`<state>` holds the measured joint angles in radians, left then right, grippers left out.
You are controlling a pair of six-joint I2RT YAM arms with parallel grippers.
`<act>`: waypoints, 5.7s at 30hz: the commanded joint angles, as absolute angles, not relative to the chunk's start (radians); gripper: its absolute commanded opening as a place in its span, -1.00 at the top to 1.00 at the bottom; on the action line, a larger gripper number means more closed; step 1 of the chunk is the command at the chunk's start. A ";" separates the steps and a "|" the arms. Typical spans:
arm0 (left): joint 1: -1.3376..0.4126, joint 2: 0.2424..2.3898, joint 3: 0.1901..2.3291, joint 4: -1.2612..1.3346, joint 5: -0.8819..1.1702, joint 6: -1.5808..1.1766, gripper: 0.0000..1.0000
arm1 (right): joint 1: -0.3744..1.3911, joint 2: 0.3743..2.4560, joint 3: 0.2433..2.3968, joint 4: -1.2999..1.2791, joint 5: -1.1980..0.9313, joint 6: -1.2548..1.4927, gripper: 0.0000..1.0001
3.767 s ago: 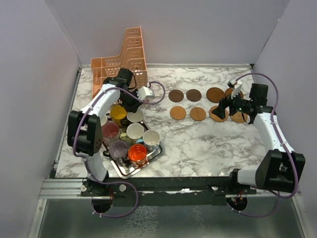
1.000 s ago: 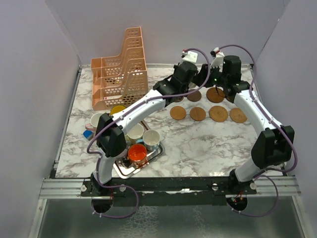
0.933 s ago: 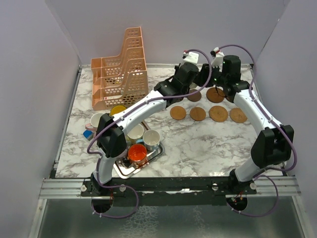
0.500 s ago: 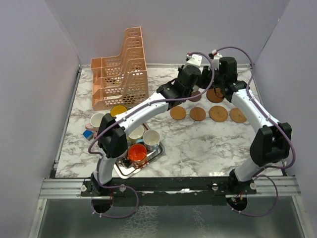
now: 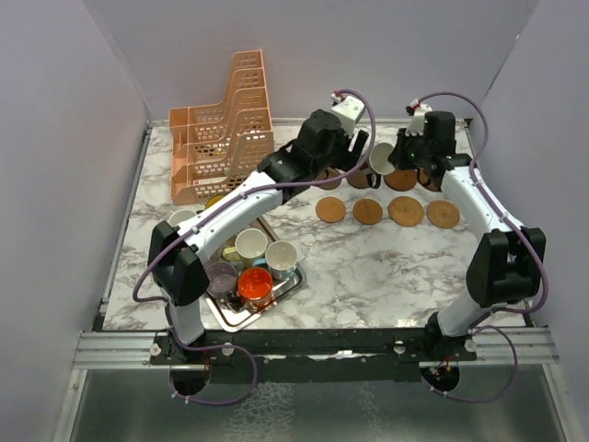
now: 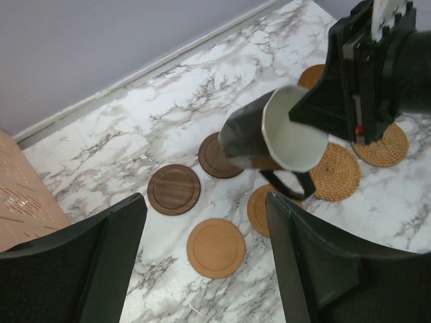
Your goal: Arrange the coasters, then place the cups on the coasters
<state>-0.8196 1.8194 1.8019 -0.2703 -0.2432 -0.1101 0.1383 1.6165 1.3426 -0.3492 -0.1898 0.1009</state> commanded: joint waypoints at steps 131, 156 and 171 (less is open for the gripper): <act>-0.704 1.621 1.578 -0.286 0.084 0.047 -0.98 | -0.319 2.262 2.200 -0.965 -0.200 -0.128 0.48; -0.704 1.612 1.572 -0.283 0.071 0.055 -0.98 | -0.319 2.179 2.128 -0.977 -0.270 -0.117 0.36; -0.704 1.604 1.569 -0.282 0.072 0.055 -0.98 | -0.319 2.173 2.099 -0.953 -0.220 -0.132 0.35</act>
